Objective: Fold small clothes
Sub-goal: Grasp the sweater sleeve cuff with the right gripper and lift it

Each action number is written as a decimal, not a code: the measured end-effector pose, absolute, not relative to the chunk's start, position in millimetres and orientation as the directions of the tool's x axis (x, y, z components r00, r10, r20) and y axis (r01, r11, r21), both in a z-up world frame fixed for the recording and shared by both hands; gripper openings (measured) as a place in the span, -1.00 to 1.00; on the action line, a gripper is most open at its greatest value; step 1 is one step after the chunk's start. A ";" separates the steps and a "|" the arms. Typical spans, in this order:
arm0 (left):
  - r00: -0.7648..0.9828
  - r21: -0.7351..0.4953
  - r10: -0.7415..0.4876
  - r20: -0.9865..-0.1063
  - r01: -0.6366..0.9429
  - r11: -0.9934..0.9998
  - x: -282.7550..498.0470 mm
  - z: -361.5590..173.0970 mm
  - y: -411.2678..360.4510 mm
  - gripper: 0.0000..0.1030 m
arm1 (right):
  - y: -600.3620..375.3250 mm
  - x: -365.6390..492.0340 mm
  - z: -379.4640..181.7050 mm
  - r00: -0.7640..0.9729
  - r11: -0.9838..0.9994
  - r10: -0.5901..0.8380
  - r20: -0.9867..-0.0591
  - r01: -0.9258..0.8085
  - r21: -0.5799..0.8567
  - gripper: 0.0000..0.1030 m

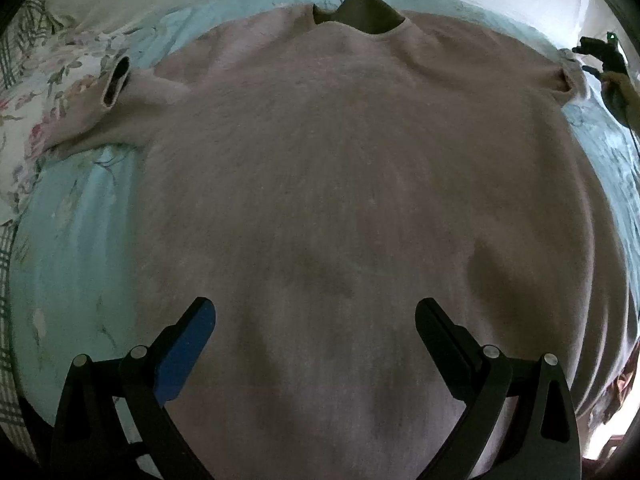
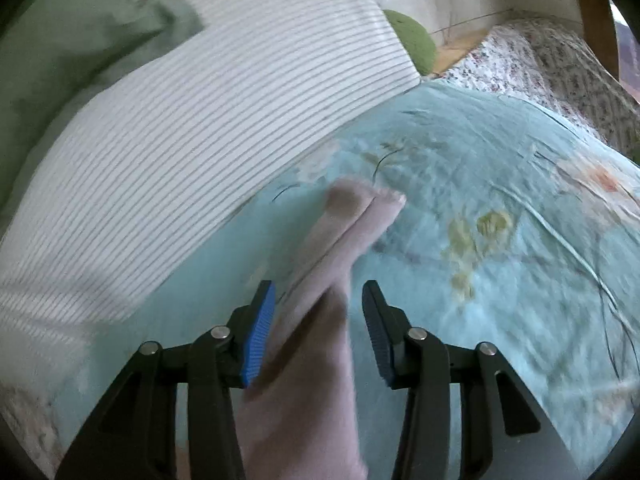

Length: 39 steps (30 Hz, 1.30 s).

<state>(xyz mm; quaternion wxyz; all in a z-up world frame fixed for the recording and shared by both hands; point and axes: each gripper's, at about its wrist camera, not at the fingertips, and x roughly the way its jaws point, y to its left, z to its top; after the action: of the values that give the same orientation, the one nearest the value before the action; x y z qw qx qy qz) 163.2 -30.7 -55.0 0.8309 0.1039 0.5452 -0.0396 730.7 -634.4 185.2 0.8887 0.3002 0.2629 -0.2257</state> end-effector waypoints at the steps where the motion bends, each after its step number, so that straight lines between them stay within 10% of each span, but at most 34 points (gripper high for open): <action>1: 0.398 0.128 0.047 -0.916 0.179 0.975 166.4 -56.9 -32.3 0.95 | -638.0 718.6 177.6 0.755 0.721 -0.251 -0.606 0.563 0.404 -0.35; 3: 0.384 0.118 0.039 -0.922 0.185 0.976 171.4 -61.4 -35.9 0.95 | -641.2 702.3 166.9 0.746 0.734 -0.242 -0.620 0.559 0.386 -0.76; 22: 0.458 -0.005 -0.080 -0.885 0.163 0.987 164.4 -45.4 -8.4 0.95 | -321.9 255.4 71.5 0.692 0.790 0.539 -0.480 -0.217 0.574 -0.83; 33: 0.494 -0.169 -0.181 -0.850 0.070 0.983 171.9 -35.3 53.9 0.95 | -128.0 224.9 -28.6 0.448 0.657 0.747 -0.491 -0.387 0.647 -0.84; 39: 0.507 -0.244 -0.241 -0.827 0.062 0.968 198.3 -38.1 73.3 0.95 | -130.4 242.1 -54.5 0.383 0.645 0.759 -0.527 -0.326 0.691 -0.23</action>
<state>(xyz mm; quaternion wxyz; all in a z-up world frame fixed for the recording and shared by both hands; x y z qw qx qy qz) 198.3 73.3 -38.1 0.8632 -0.0914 0.4886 -0.0879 242.1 -130.4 -54.5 0.7941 0.2468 0.4380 0.3417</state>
